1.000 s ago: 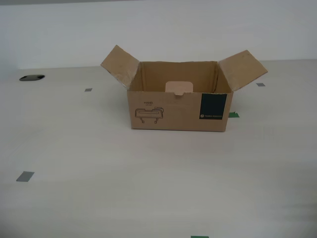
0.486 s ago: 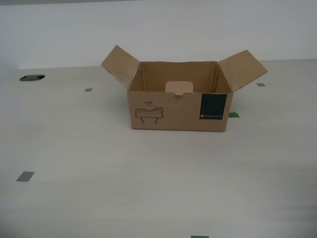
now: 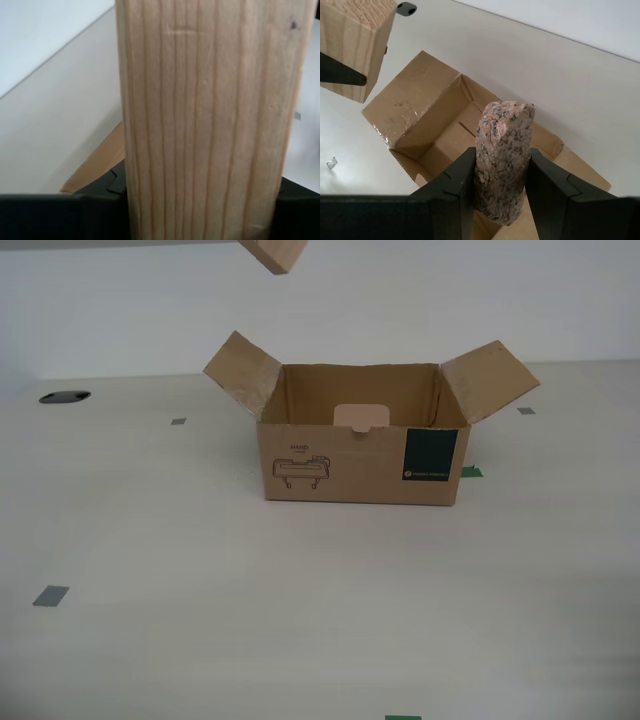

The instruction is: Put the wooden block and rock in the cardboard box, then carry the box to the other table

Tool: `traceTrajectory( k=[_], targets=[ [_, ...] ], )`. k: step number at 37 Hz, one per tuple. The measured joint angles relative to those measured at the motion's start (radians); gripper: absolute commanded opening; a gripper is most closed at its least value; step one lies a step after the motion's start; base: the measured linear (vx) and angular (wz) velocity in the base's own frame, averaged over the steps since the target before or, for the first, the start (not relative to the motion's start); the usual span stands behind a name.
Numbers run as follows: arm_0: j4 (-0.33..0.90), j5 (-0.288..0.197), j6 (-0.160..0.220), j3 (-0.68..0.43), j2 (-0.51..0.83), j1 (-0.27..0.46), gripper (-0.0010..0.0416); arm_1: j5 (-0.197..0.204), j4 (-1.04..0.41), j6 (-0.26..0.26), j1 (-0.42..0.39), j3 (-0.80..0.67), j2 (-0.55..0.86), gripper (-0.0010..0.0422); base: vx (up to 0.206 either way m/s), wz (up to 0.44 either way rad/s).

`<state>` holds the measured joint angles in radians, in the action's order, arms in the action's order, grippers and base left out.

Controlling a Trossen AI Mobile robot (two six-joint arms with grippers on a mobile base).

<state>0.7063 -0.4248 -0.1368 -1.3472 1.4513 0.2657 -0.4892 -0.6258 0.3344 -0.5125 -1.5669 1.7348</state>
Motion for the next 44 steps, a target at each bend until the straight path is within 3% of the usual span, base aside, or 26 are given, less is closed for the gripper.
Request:
traceTrajectory(
  k=[6,11,19,31,44],
  targets=[
    [-0.091,-0.051,-0.002,0.089,0.0,0.004,-0.0001,-0.097,0.006,0.051,0.0,0.004,0.046,-0.0001,0.0,0.0],
    [-0.186,-0.066,-0.002,0.176,0.0,0.011,-0.0001,-0.101,0.035,0.088,-0.004,0.027,0.073,-0.0001,0.0,0.0],
    [-0.333,-0.066,-0.002,0.31,0.0,0.019,-0.0001,-0.115,0.062,0.105,-0.006,0.051,0.121,-0.0001,0.0,0.0],
    [-0.498,-0.068,0.002,0.452,0.0,0.041,-0.0001,-0.12,0.108,0.107,-0.022,0.071,0.206,-0.0001,0.0,0.0],
    [-0.664,-0.068,0.013,0.557,0.0,0.061,-0.0001,-0.139,0.258,0.091,-0.034,0.169,0.21,-0.0001,0.0,0.0]
  ],
)
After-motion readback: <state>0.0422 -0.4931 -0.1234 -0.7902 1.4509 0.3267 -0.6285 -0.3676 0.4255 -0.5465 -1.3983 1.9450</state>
